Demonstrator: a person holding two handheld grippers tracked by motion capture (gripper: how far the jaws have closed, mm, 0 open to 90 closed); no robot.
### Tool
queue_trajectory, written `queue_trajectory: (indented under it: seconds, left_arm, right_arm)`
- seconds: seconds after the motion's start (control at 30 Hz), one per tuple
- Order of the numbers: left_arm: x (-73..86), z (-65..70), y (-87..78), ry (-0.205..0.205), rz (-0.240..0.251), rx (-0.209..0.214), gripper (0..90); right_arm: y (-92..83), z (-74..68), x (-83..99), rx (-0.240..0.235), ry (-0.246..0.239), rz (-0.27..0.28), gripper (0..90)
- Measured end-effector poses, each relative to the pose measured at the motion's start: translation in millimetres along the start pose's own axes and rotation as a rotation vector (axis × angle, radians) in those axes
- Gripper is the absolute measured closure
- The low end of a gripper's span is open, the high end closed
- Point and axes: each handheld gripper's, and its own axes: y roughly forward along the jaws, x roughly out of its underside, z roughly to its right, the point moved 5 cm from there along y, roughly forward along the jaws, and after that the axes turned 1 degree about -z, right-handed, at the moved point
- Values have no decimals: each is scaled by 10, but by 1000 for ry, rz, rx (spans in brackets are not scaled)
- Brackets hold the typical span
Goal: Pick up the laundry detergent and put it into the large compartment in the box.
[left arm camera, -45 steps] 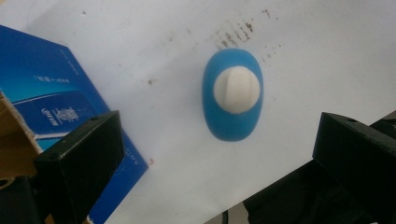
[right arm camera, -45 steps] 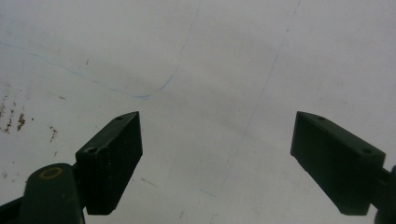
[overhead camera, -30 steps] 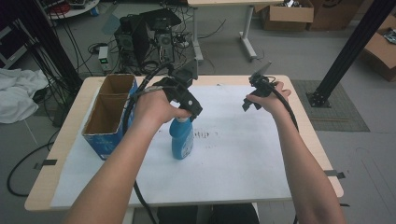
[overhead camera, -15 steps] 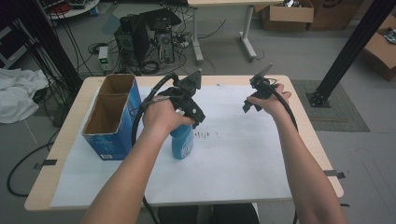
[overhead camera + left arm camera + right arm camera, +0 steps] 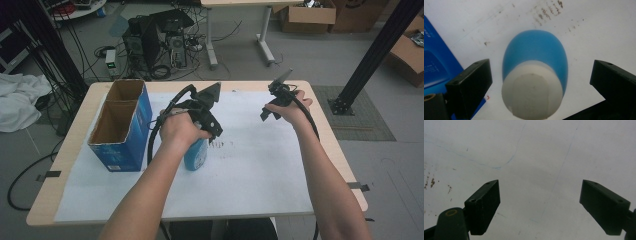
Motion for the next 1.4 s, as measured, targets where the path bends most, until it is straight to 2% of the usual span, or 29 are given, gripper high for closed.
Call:
queue_trajectory:
  seconds: [0.5,0.93,1.4]
  left_arm:
    - [-4,-4,117,-4,-19,-23,81]
    - [-6,-11,131,-7,-19,-43,155]
    - [4,-34,133,-10,-19,-52,189]
  right_arm:
    - [13,-7,-6,-3,-2,0,169]
    - [34,-10,-6,-4,-2,-6,169]
    - [25,-18,-4,-3,-4,-5,169]
